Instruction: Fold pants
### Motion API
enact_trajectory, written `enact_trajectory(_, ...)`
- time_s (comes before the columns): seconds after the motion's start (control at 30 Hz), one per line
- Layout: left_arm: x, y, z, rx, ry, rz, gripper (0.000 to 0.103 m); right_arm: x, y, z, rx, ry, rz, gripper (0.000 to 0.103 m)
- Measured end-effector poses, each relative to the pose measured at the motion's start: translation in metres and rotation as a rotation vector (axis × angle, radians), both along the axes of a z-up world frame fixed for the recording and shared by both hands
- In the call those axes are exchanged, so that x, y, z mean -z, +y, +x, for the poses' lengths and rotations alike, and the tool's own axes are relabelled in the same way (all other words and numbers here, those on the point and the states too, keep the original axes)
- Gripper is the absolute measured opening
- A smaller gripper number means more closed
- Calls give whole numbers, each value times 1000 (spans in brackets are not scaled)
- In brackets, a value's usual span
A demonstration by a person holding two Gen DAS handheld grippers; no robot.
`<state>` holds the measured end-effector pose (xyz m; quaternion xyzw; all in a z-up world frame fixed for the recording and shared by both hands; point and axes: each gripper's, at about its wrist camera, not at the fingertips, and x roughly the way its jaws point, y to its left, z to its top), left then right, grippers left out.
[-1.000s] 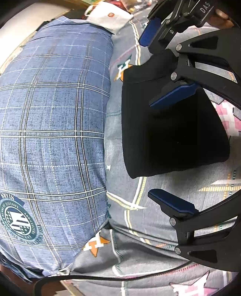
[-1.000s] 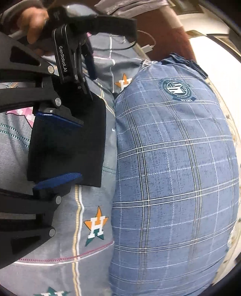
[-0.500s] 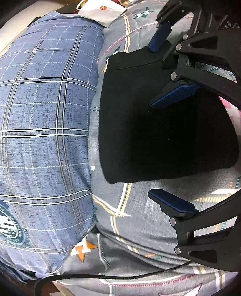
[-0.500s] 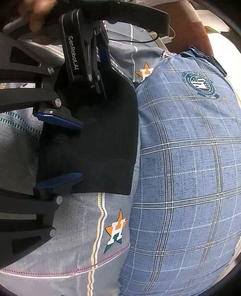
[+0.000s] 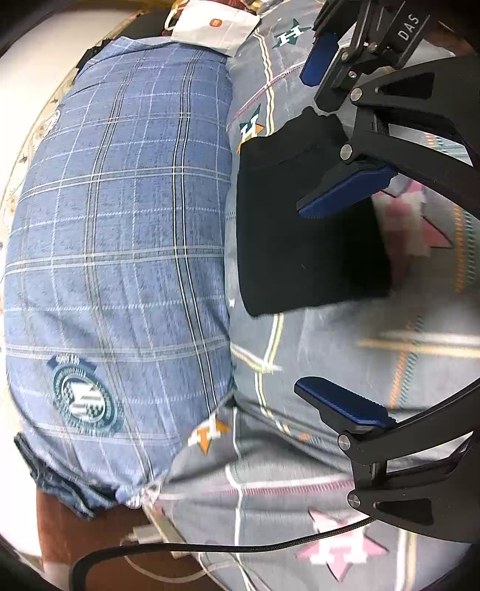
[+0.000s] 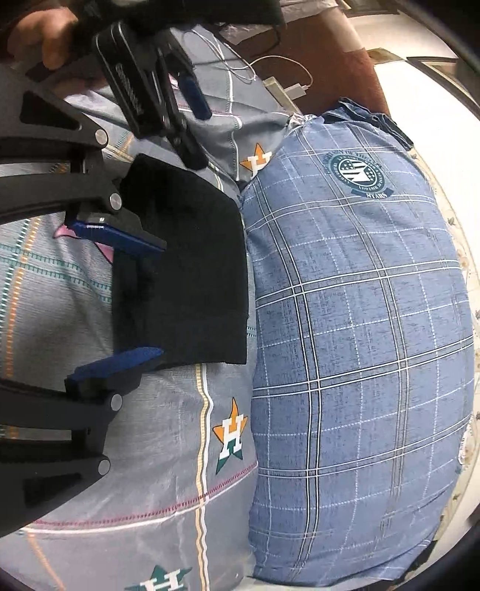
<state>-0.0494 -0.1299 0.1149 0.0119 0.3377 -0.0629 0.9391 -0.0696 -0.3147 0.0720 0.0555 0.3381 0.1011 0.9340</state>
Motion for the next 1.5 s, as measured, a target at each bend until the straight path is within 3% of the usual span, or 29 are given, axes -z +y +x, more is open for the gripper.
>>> enact_trajectory(0.13, -6, 14, -21, -29, 5, -35, 88, -7, 7, -15, -11, -17, 4, 50)
enact_trajectory(0.3, -15, 19, -43, -46, -15, 6, 88, -16, 16, -35, -20, -41, -13, 50)
enact_trajectory(0.47, -21, 23, -56, -45, -15, -29, 88, -20, 17, -49, -13, -44, -17, 50)
enact_trajectory(0.67, -26, 12, -71, -63, -46, 54, 89, -23, 17, -58, -6, -44, -7, 51)
enact_trajectory(1.07, -34, 12, -84, -18, -82, -5, 89, -24, 14, -61, -1, -39, 9, 51)
enact_trajectory(1.23, -31, 6, -83, -23, -82, 40, 89, -23, 18, -61, -9, -41, -2, 51)
enact_trajectory(1.5, -25, 5, -79, -24, -60, 38, 89, -18, 20, -58, -9, -29, -2, 51)
